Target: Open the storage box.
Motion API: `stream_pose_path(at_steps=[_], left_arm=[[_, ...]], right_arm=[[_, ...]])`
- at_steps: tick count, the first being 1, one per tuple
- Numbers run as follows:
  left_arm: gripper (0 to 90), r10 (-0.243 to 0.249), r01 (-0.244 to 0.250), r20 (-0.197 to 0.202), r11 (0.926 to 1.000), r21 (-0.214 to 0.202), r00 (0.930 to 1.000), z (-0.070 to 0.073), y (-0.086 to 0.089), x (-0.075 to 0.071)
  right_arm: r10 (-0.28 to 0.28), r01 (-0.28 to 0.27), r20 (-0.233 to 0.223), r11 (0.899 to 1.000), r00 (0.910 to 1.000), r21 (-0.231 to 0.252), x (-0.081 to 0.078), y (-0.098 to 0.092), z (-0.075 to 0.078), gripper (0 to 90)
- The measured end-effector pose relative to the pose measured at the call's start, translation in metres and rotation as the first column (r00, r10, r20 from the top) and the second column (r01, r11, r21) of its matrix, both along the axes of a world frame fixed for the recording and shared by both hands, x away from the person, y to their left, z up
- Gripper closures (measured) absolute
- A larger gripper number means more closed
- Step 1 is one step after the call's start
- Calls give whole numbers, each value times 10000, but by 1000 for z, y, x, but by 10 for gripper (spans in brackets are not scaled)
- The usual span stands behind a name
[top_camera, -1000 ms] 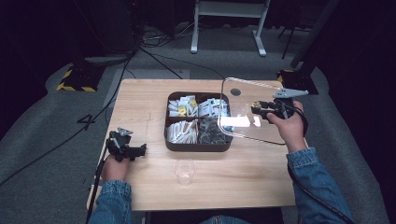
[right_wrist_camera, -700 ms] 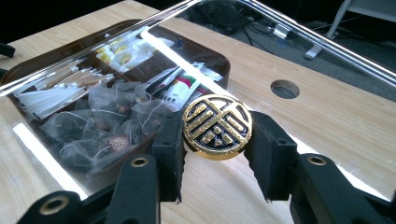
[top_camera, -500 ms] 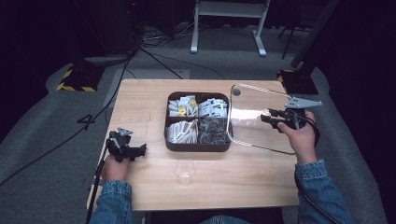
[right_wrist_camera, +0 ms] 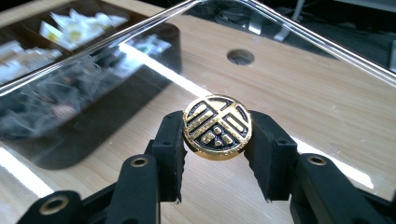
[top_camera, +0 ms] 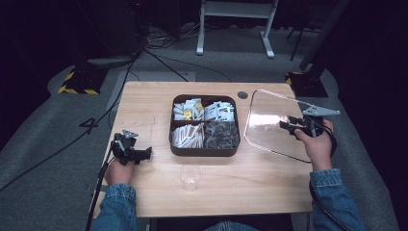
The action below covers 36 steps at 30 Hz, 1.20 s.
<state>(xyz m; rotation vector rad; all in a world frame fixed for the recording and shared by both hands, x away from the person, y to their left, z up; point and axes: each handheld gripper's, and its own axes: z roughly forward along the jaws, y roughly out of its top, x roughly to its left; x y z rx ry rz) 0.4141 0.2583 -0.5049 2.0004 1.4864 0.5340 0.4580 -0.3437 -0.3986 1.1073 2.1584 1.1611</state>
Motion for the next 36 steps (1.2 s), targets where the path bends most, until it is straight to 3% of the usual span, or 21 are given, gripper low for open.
stream_pose_path(at_steps=[3, 9, 15, 28, 36], left_arm=[[0, -6, 5, -27, 10000, -37, 10000, 0, 0, 0], [0, -162, 162, -21, 9999, -8, 9999, 0, 0, 0], [0, -268, 268, -4, 9996, -2, 9996, 0, 1, 1], [0, -300, 300, 8, 9995, 24, 9995, 0, 2, 2], [0, 48, -48, -22, 10000, -40, 10000, 0, 3, 2]], right_arm=[[-188, 188, -1, 9994, 9998, -282, 3, -5, -6, 585], [-425, 422, -285, 9990, 9987, -112, 9, -13, -17, 585], [-580, 563, -720, 9981, 9957, -257, 16, -15, -36, 585], [-566, 502, -1326, 9974, 9896, -508, 26, -14, -70, 585], [-553, 455, -1615, 9969, 9853, -638, 29, -12, -85, 585]])
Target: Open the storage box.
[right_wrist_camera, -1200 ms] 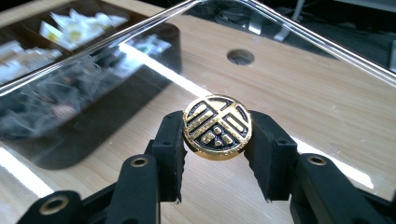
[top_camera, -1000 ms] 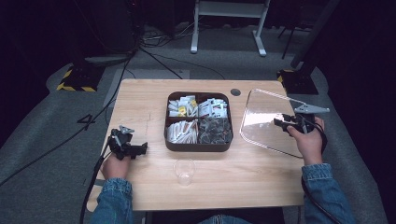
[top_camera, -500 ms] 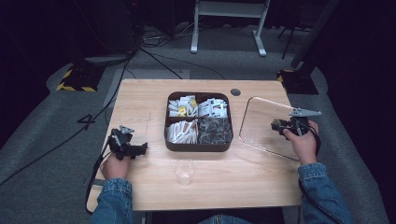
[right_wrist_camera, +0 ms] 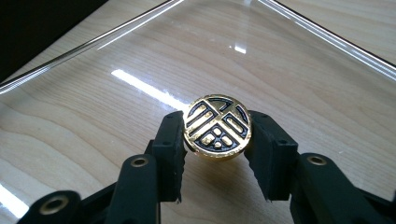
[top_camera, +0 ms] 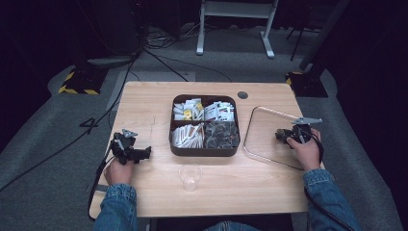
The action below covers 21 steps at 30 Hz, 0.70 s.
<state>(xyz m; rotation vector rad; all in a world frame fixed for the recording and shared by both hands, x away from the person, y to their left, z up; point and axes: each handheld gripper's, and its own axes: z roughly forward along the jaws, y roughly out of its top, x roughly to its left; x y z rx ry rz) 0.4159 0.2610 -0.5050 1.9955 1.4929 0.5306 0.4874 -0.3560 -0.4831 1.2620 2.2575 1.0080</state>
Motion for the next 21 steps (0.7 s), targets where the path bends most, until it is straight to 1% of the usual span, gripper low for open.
stream_pose_path(at_steps=[7, 10, 11, 12, 16, 21], left_arm=[[0, 23, -23, -2, 10000, 22, 10000, 0, 0, 0], [0, 33, -33, -7, 10000, 27, 10000, 0, 0, 0], [0, 31, -31, -1, 10000, 23, 10000, 0, 0, 0], [0, 31, -31, -4, 10000, 28, 10000, 0, 0, 0], [0, 33, -33, -3, 10000, 21, 10000, 0, 0, 0], [0, 17, -17, 1, 10000, 3, 10000, 0, 0, 0]], right_arm=[[-44, 45, -126, 10000, 9999, 82, 1, 0, -6, 584], [-67, 73, -143, 9992, 9999, 403, 2, 0, -7, 584], [-59, 64, -131, 9992, 9999, 384, 2, 1, -7, 584], [-19, 20, -78, 9997, 10000, 241, 2, 2, -7, 583], [48, -47, -28, 9999, 10000, 121, 2, 3, -7, 579], [34, -36, 65, 9996, 10000, 286, 2, 3, -5, 554]])
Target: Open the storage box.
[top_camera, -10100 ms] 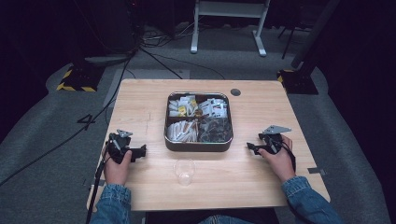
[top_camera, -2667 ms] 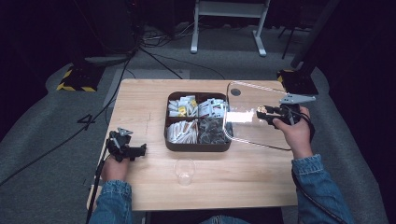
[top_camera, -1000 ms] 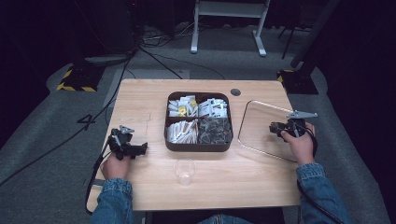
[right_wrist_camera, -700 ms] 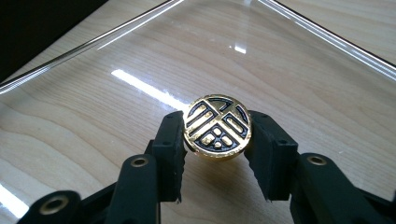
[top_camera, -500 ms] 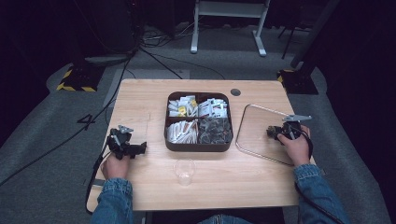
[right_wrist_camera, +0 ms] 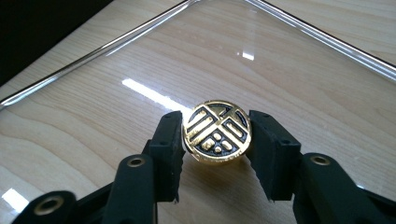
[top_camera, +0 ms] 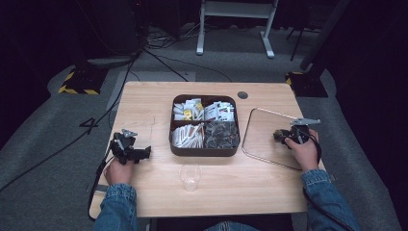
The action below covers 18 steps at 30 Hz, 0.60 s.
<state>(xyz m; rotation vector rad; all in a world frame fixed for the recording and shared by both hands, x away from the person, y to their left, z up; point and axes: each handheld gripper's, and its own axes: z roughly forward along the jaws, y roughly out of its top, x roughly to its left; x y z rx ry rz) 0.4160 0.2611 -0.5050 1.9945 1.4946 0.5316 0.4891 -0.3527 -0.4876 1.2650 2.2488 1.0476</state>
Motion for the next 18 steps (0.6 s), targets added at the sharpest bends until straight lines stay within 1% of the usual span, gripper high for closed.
stream_pose_path(at_steps=[4, 7, 16, 17, 18], left_arm=[[0, 1, -1, 1, 10000, 4, 10000, 0, 0, 0], [0, 1, -1, 1, 10000, 4, 10000, 0, 0, 0], [0, 0, 0, 6, 10000, 7, 10000, 0, 0, 0], [0, 0, 0, 6, 10000, 7, 10000, 0, 0, 0], [0, 3, -3, 6, 10000, 7, 10000, 0, 0, 0]], right_arm=[[-65, 64, 83, 9999, 9999, 134, 0, 2, 3, 508], [-119, 114, 181, 9996, 9998, 272, -1, 2, 6, 496], [-165, 111, 836, 9978, 9964, 652, -6, 1, 25, 495], [-165, 111, 836, 9978, 9964, 652, -6, 1, 25, 495], [-199, 128, 968, 9972, 9951, 733, -8, 1, 29, 490]])
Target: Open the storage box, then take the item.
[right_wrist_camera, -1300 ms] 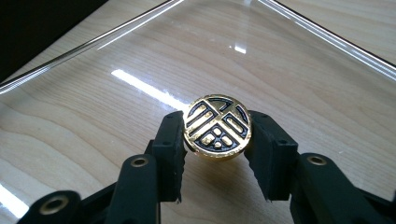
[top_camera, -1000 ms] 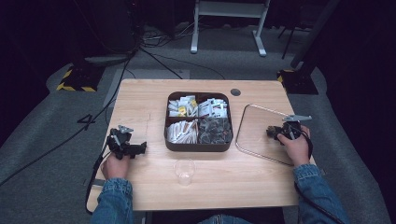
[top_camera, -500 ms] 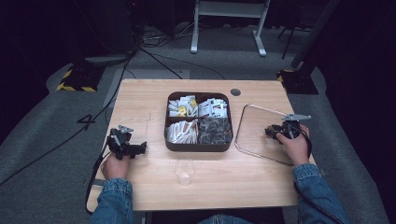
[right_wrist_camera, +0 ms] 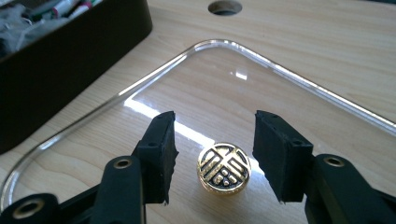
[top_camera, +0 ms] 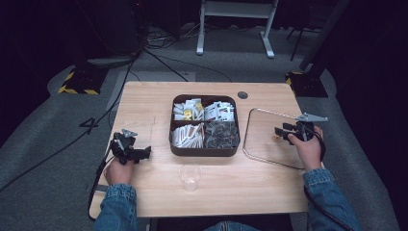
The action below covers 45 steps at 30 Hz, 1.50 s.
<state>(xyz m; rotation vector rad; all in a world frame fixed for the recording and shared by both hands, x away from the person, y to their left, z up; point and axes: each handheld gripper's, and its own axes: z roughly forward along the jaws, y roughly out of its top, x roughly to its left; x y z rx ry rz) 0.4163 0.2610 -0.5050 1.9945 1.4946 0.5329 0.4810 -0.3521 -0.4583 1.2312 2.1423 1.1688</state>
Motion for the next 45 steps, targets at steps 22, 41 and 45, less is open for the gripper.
stream_pose_path(at_steps=[22, 41, 45], left_arm=[[0, 938, -937, -128, 9955, 119, 9955, 1, 4, -2], [0, 1299, -1267, -386, 9891, 750, 9908, 7, 5, -26], [0, 1192, -1173, -287, 9914, 586, 9925, 5, 8, -31]], right_arm=[[888, -929, 682, 9939, 9937, 595, -13, 34, 43, 424], [3384, -3398, 527, 9403, 9395, 209, -5, 128, 60, 477], [3812, -3813, 217, 9244, 9242, 4, -3, 148, 57, 509]])
